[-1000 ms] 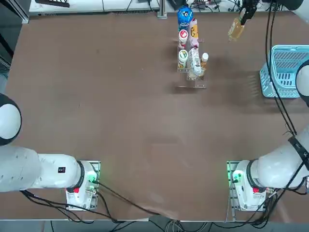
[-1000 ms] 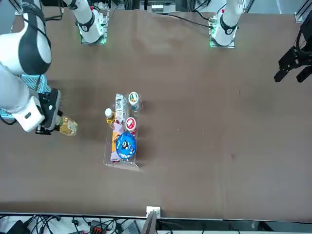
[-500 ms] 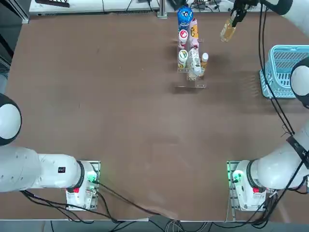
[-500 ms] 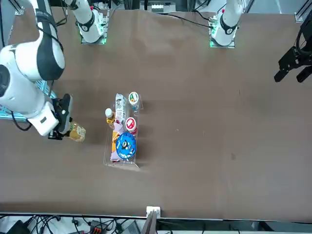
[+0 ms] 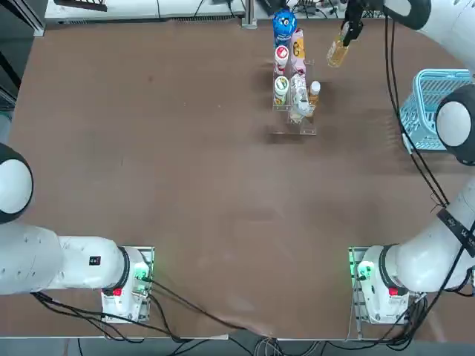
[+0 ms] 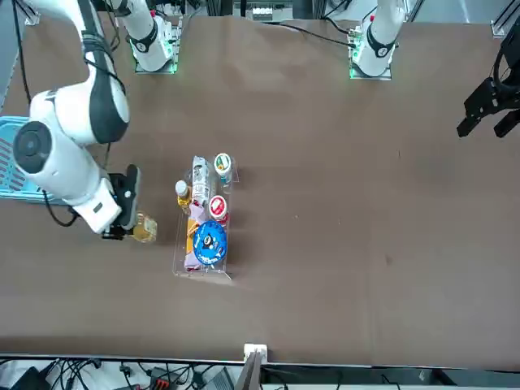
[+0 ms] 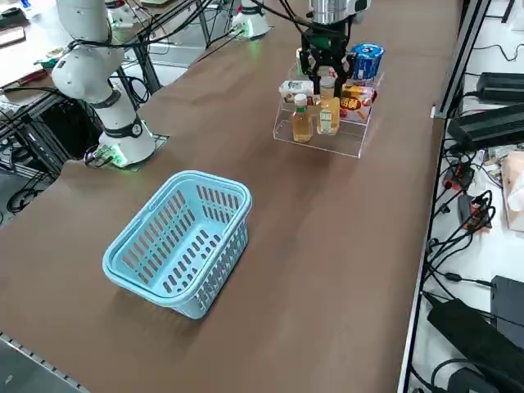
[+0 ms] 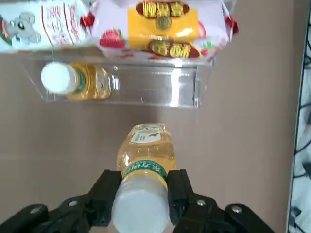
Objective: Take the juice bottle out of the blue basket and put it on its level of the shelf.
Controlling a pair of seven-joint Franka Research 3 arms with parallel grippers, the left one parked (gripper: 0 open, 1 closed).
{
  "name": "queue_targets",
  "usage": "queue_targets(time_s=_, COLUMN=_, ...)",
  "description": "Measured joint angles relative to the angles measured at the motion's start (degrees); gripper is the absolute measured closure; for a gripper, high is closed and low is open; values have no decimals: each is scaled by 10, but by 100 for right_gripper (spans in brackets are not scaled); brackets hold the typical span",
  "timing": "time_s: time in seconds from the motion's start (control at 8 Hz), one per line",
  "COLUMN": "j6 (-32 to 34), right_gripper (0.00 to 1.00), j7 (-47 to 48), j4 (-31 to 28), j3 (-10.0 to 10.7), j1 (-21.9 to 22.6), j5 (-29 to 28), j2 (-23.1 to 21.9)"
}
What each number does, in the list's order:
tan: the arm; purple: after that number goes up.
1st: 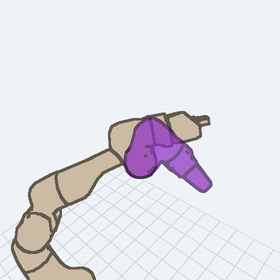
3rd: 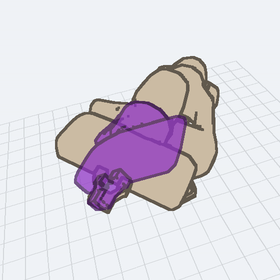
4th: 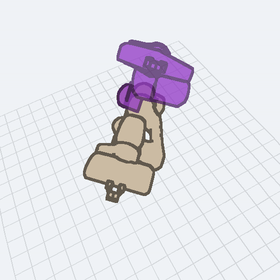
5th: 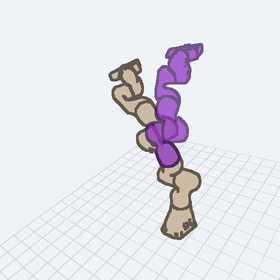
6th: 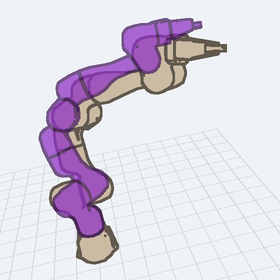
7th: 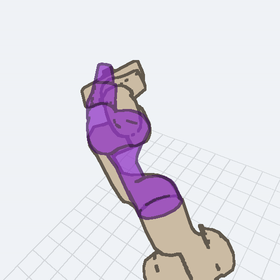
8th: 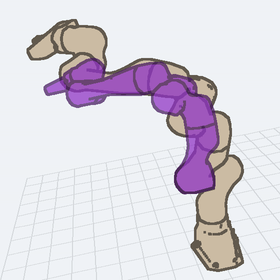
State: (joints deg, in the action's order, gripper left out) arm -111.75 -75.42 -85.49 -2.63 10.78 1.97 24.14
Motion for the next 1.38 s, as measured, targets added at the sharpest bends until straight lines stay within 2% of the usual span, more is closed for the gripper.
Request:
queue_targets(time_s=0.62, j6=-26, right_gripper=44, j7=24, j4=0, j3=1, j1=33, j5=9, j2=30)
queue_targets(time_s=1.0, j6=-34, right_gripper=44, j7=57, j4=0, j3=1, j1=51, j5=37, j2=42)
queue_targets(time_s=1.38, j6=-47, right_gripper=44, j7=59, j4=0, j3=1, j1=54, j5=39, j2=61)
